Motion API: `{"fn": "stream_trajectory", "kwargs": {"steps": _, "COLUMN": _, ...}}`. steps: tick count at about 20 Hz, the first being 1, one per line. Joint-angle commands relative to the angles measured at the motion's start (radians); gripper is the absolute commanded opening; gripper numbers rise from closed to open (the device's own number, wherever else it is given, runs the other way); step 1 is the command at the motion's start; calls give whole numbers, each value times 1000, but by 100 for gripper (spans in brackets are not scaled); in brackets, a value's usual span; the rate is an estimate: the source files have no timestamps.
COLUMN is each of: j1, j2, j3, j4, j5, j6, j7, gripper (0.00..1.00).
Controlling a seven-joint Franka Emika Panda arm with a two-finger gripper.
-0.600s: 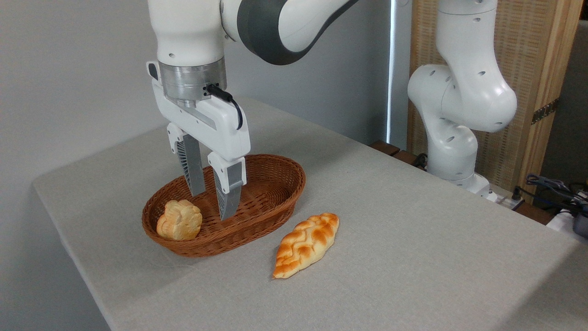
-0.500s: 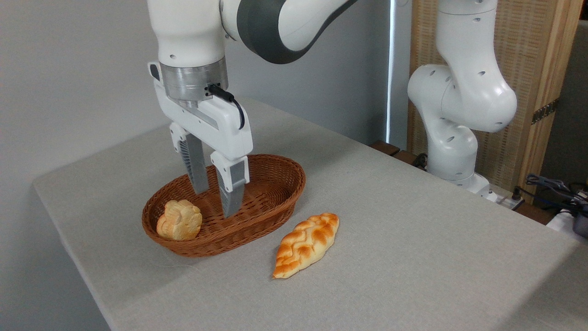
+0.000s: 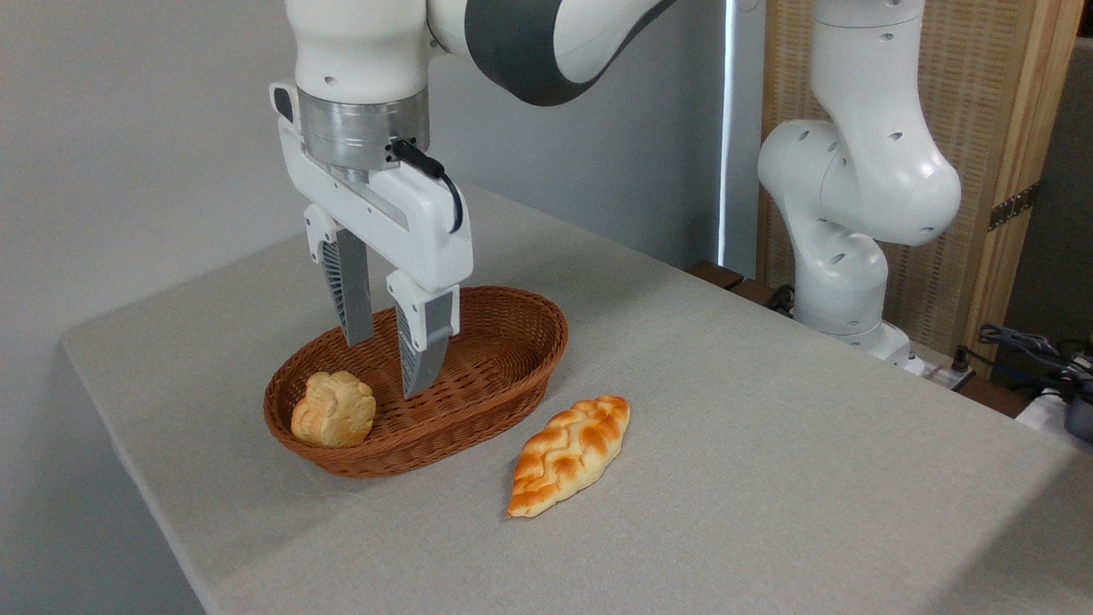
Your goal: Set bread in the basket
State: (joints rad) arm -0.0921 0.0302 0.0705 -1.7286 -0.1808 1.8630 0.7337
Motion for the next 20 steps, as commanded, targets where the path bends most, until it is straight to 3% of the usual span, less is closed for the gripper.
{"fn": "stream_trajectory", "kwargs": {"steps": 1, "j1": -6, "j2": -4, "j3": 55, "j4": -46, "j5": 24, "j6": -21, "j7": -10, "gripper": 100}}
{"fn": "stream_trajectory", "kwargs": {"steps": 4, "j1": -5, "j2": -3, "j3": 93, "j4": -89, "j5": 37, "j6": -19, "j7": -1, "gripper": 100}}
{"fn": "stream_trajectory", "kwargs": {"steps": 8, "j1": -5, "j2": 0, "j3": 114, "j4": -141, "j5": 116, "j6": -18, "j7": 3, "gripper": 100}}
{"fn": "stream_trajectory", "kwargs": {"steps": 20, "j1": -9, "j2": 14, "j3": 121, "j4": -266, "j5": 118, "j6": 28, "j7": 18, "gripper": 100}}
